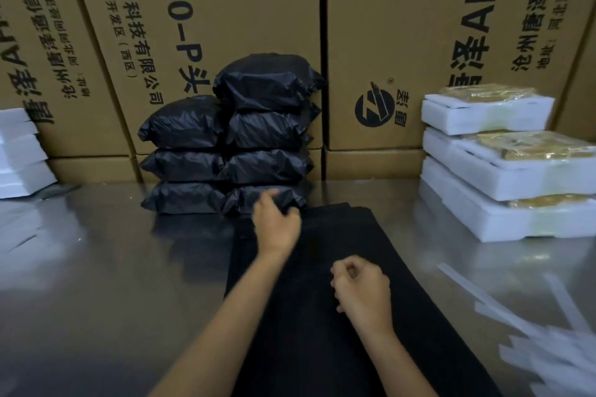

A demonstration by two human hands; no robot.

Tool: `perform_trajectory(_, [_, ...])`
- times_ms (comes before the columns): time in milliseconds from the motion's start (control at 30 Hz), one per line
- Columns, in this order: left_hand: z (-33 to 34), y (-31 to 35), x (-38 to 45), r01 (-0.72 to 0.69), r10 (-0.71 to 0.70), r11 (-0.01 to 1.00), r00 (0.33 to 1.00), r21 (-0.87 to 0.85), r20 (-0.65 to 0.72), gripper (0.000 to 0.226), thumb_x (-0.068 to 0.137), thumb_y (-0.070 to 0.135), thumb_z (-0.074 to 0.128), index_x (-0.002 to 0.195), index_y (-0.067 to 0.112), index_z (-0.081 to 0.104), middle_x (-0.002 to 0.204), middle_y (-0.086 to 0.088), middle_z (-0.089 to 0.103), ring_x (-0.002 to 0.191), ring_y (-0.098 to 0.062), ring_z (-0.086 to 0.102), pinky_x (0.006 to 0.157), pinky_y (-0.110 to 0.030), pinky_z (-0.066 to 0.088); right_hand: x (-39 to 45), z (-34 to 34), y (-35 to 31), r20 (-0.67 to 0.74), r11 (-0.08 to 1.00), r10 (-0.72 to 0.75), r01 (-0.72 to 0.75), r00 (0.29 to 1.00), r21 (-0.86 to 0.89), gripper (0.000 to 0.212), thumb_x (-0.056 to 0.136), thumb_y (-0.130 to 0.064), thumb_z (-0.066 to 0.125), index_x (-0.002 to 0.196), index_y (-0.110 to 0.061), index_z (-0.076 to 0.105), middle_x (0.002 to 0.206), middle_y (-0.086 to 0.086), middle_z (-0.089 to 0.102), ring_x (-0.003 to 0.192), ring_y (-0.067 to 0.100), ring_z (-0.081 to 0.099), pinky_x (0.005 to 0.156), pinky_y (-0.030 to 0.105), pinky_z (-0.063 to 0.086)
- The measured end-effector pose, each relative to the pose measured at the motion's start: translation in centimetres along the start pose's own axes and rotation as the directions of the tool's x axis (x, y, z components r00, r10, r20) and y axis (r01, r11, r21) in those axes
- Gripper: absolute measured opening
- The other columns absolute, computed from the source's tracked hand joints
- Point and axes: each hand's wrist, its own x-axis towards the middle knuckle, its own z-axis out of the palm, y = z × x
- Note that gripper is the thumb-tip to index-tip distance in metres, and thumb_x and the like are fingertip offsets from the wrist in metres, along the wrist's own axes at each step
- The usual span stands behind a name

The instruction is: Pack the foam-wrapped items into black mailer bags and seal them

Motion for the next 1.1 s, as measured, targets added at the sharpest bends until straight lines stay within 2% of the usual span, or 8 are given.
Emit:
perform_trajectory(67, [2.0, -0.5, -5.2, 0.026, -0.021, 1.000, 0.957, -0.014, 0.288, 0.033, 0.094, 0.016, 0.059, 0.126, 0.025, 0.052, 0.133, -0.001, 0.049, 0.123, -0.018, 0.048, 0.097, -0.029, 0.042, -0.3, -0.5, 0.0, 0.048, 1.000, -0.002, 0.001, 0.999, 0.014, 0.024, 0.097, -0.018, 0.056, 0.078, -0.010, 0.069, 0.072, 0.005, 0.070, 0.065, 0.019, 0.068, 0.065, 0.042, 0.061])
perform_trajectory(133, [2.4, -1.0, -9.2, 0.069, -0.030, 0.994, 0.910, -0.079, 0.413, 0.020, 0.099, 0.020, 0.050, 0.115, 0.028, 0.060, 0.121, 0.007, 0.060, 0.109, -0.008, 0.058, 0.082, -0.018, 0.044, -0.7, -1.2, 0.1, 0.118, 0.999, -0.030, 0.032, 0.993, -0.014, 0.020, 0.099, -0.019, 0.055, 0.088, -0.013, 0.071, 0.082, 0.001, 0.071, 0.077, 0.015, 0.068, 0.067, 0.027, 0.057])
perform_trajectory(233, [1.2, -1.0, -12.4, 0.037, -0.005, 0.996, 0.934, -0.082, 0.357, 0.023, 0.102, 0.022, 0.043, 0.104, 0.027, 0.065, 0.100, 0.008, 0.068, 0.092, -0.005, 0.064, 0.073, -0.018, 0.049, -2.0, -2.8, 0.4, 0.262, 0.990, -0.109, 0.128, 0.959, -0.059, 0.020, 0.097, -0.013, 0.055, 0.106, -0.018, 0.073, 0.097, -0.004, 0.071, 0.089, 0.005, 0.066, 0.067, 0.008, 0.046])
perform_trajectory(367, [-0.2, -1.7, -14.2, -0.142, 0.112, 0.988, 0.924, 0.055, 0.366, 0.020, 0.101, 0.016, 0.044, 0.111, 0.022, 0.061, 0.107, 0.003, 0.065, 0.101, -0.013, 0.060, 0.088, -0.034, 0.051, -4.6, -4.2, 1.2, 0.426, 0.883, -0.272, 0.400, 0.863, -0.245, 0.034, 0.097, -0.006, 0.051, 0.128, -0.012, 0.063, 0.122, 0.003, 0.062, 0.113, 0.015, 0.057, 0.095, 0.024, 0.047])
perform_trajectory(500, [-0.2, -2.1, -15.0, -0.329, 0.217, 0.928, 0.860, 0.177, 0.463, 0.031, 0.095, 0.008, 0.045, 0.121, 0.017, 0.059, 0.126, 0.003, 0.056, 0.121, -0.013, 0.046, 0.100, -0.025, 0.037, -6.9, -5.9, 2.8, 0.459, 0.731, -0.380, 0.564, 0.803, -0.383, 0.042, 0.100, -0.015, 0.048, 0.142, -0.013, 0.051, 0.140, 0.000, 0.052, 0.127, 0.017, 0.047, 0.107, 0.032, 0.042])
perform_trajectory(667, [0.3, -2.2, -15.2, -0.401, 0.245, 0.874, 0.851, 0.274, 0.464, 0.031, 0.098, 0.013, 0.046, 0.128, 0.015, 0.056, 0.136, 0.001, 0.049, 0.130, -0.015, 0.038, 0.110, -0.032, 0.033, -8.1, -9.1, 4.4, 0.462, 0.680, -0.368, 0.573, 0.807, -0.458, 0.045, 0.103, -0.033, 0.047, 0.146, -0.021, 0.049, 0.156, -0.005, 0.039, 0.142, 0.011, 0.033, 0.112, 0.019, 0.021])
perform_trajectory(833, [0.7, -2.1, -15.2, -0.430, 0.241, 0.836, 0.847, 0.341, 0.474, 0.032, 0.100, 0.020, 0.044, 0.131, 0.019, 0.052, 0.137, 0.004, 0.045, 0.130, -0.014, 0.036, 0.110, -0.030, 0.028, -7.9, -9.4, 4.4, 0.397, 0.676, -0.414, 0.569, 0.819, -0.469, 0.035, 0.101, -0.029, 0.051, 0.135, -0.023, 0.058, 0.142, -0.008, 0.051, 0.132, 0.007, 0.041, 0.108, 0.021, 0.028])
perform_trajectory(1100, [0.9, -2.1, -15.2, -0.457, 0.266, 0.813, 0.843, 0.361, 0.468, 0.031, 0.100, 0.020, 0.044, 0.130, 0.020, 0.050, 0.136, 0.005, 0.044, 0.128, -0.014, 0.037, 0.110, -0.031, 0.028, -7.6, -9.3, 4.6, 0.394, 0.668, -0.426, 0.577, 0.814, -0.470, 0.034, 0.101, -0.029, 0.050, 0.134, -0.023, 0.057, 0.140, -0.009, 0.051, 0.129, 0.009, 0.042, 0.102, 0.021, 0.028])
